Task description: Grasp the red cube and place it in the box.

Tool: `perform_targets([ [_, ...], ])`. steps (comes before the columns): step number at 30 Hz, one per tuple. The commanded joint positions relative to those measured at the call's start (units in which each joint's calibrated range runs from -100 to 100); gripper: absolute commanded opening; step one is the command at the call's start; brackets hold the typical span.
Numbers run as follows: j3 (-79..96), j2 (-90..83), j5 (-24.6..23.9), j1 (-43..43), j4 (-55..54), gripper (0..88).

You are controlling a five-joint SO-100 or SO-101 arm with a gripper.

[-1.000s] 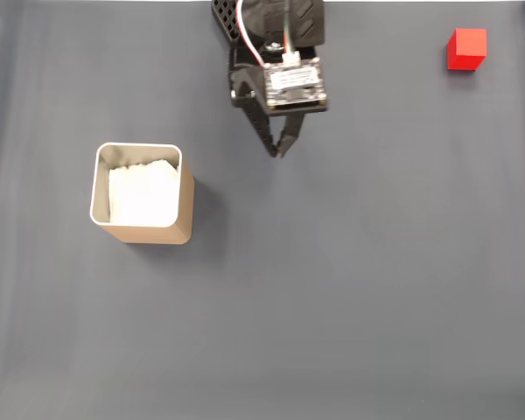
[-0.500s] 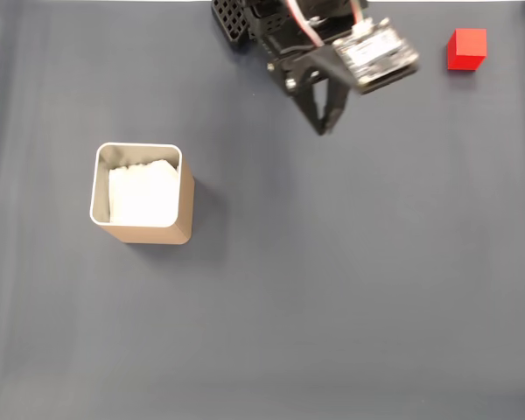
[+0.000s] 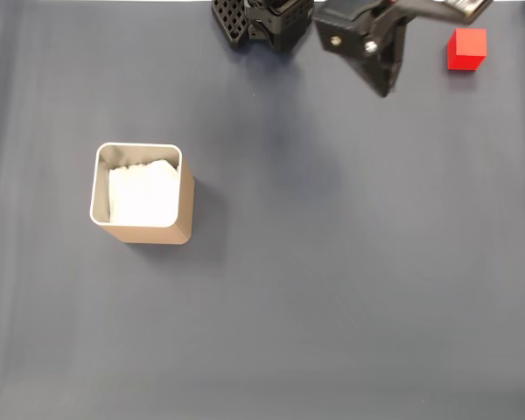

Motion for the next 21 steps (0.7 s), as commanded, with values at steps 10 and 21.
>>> perform_targets([
  [10,-5.07,2.63,-1.42,-13.51,4.87,2.0],
  [21,-6.44,6.78,-1.07,-18.48,7.66,5.4],
])
